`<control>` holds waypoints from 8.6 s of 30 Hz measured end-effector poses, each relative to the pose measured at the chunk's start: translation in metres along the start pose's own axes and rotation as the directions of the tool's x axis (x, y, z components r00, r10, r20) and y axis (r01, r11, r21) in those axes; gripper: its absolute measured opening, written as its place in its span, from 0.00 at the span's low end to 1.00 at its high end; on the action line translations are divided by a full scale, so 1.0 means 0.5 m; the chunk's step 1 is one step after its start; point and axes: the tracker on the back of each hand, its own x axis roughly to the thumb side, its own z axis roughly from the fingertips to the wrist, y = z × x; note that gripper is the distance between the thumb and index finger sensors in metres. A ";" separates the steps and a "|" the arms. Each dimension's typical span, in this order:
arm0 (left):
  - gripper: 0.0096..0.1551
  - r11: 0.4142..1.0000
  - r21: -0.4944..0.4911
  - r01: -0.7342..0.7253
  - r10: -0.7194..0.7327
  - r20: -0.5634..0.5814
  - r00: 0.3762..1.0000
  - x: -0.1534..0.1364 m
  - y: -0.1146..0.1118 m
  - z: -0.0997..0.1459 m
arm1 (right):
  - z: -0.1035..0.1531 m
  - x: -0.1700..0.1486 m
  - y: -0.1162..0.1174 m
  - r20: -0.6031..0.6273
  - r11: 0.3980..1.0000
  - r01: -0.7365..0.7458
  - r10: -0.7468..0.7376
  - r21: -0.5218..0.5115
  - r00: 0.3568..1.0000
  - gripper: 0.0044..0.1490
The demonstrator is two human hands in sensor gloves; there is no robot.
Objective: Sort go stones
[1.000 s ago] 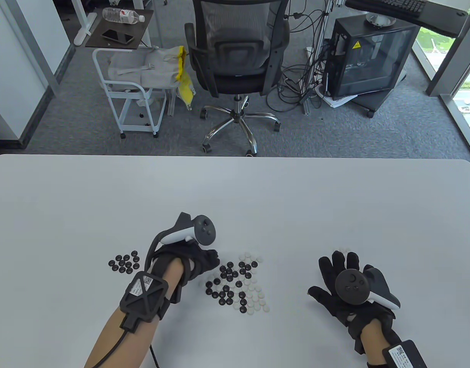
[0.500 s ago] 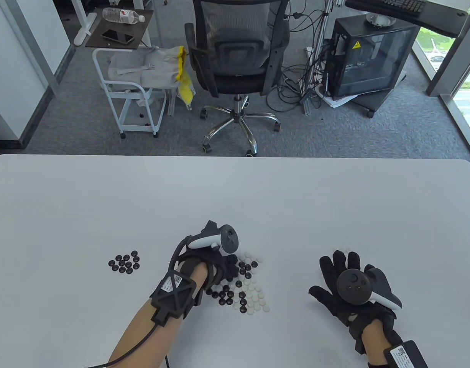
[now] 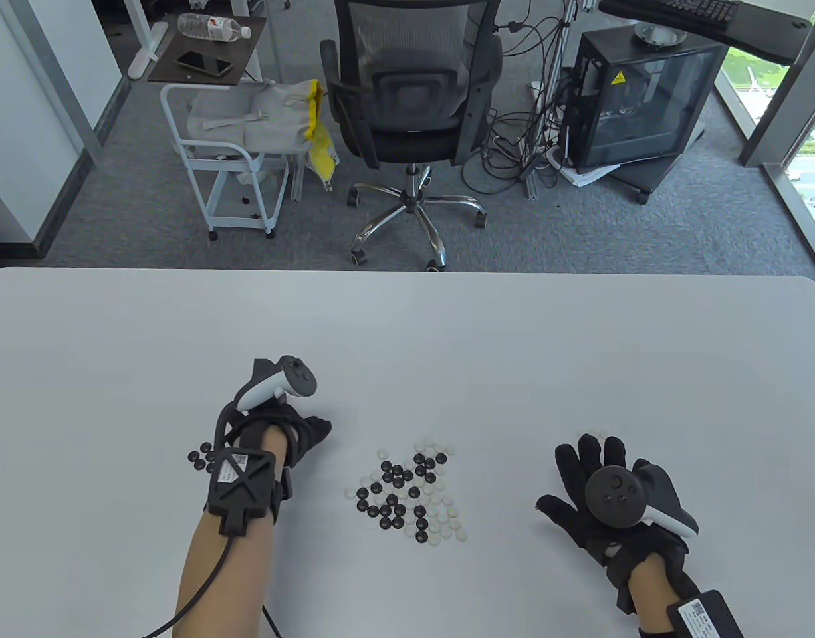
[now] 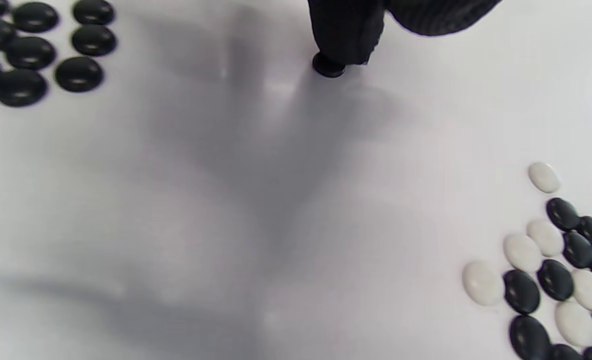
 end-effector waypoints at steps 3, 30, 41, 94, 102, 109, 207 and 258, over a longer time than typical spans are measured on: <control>0.40 1.000 0.008 -0.011 0.011 -0.044 0.999 -0.046 0.002 0.010 | -0.002 0.001 0.002 0.000 1.000 -0.007 0.007 0.005 1.000 0.57; 0.39 0.987 0.053 0.152 -0.157 0.093 0.983 0.001 -0.010 0.082 | -0.008 0.002 0.009 -0.010 1.000 -0.013 0.014 0.025 1.000 0.57; 0.38 0.914 0.060 0.401 -0.397 0.332 0.856 0.147 -0.117 0.131 | -0.008 0.002 0.009 -0.011 1.000 -0.011 0.011 0.026 1.000 0.57; 0.39 0.944 0.127 0.306 -0.325 0.180 0.928 0.013 -0.070 0.163 | -0.010 0.000 0.010 -0.016 0.999 -0.007 0.008 0.035 1.000 0.57; 0.38 0.879 0.107 0.464 -0.470 0.349 0.811 0.145 -0.165 0.175 | -0.011 0.002 0.012 -0.015 0.999 -0.010 0.011 0.038 1.000 0.57; 0.39 0.835 0.072 0.546 -0.533 0.354 0.768 0.177 -0.223 0.133 | -0.010 0.002 0.011 -0.013 0.999 -0.008 0.009 0.036 1.000 0.57; 0.39 0.996 0.012 0.090 -0.090 -0.038 0.995 -0.196 -0.093 0.100 | -0.012 0.000 0.014 -0.017 0.999 -0.005 0.006 0.045 1.000 0.57; 0.49 0.663 0.729 0.173 -0.437 0.190 0.879 -0.027 -0.214 0.228 | -0.012 0.042 0.005 0.121 0.998 -0.025 0.032 -0.057 0.992 0.57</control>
